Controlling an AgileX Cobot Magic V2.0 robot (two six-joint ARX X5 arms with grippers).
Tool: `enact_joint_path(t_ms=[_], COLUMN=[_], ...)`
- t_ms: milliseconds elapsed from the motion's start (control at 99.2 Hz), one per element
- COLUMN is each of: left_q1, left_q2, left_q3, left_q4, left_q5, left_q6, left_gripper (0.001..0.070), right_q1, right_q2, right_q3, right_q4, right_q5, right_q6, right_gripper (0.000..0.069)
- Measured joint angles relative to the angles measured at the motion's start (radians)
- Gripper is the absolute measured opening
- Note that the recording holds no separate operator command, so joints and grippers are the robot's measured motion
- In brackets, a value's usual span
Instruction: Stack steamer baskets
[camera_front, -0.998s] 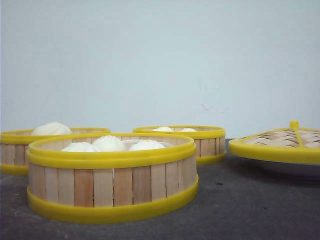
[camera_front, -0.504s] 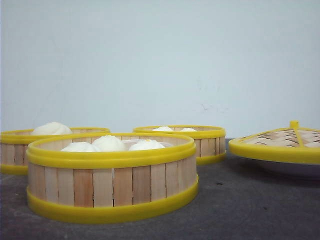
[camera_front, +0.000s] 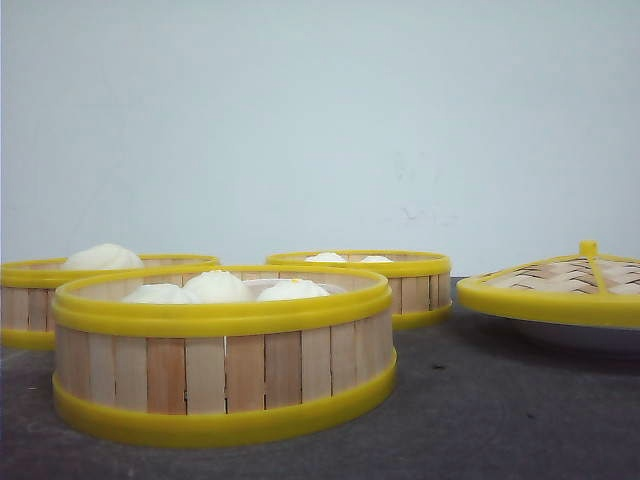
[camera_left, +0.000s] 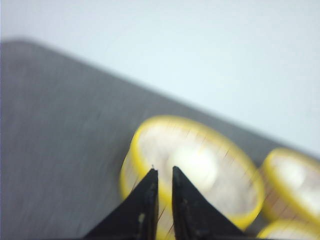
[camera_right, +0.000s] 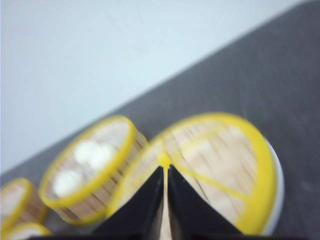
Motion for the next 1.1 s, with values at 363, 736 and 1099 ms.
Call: enact_joint_path(t_ms=[363,736,1099], left_q1=[0.0,-0.023,-0.052], left_q2=[0.465,0.595,0.629], left_q3=[0.551,0.748,0.748], left_q4=[-0.23,-0.325,-0.343], left_q5=[0.058,0.061,0.142], left_q6=[0.117,0.211,0.218], left_gripper=[0.0022,0.0316,0.0421], right_q1=[0.026,0.14,0.213], right_q2=[0.461,0.651,0.831], right_q3=[0.6,0.89,0.972], right_q4=[-0.227,-0.405,-0.351], right_q5=[-0.019,0.004,-0.028], right_q6=[-0.271,-0.449,-0.423], right_gripper=[0.0008,0.0353,0.0481])
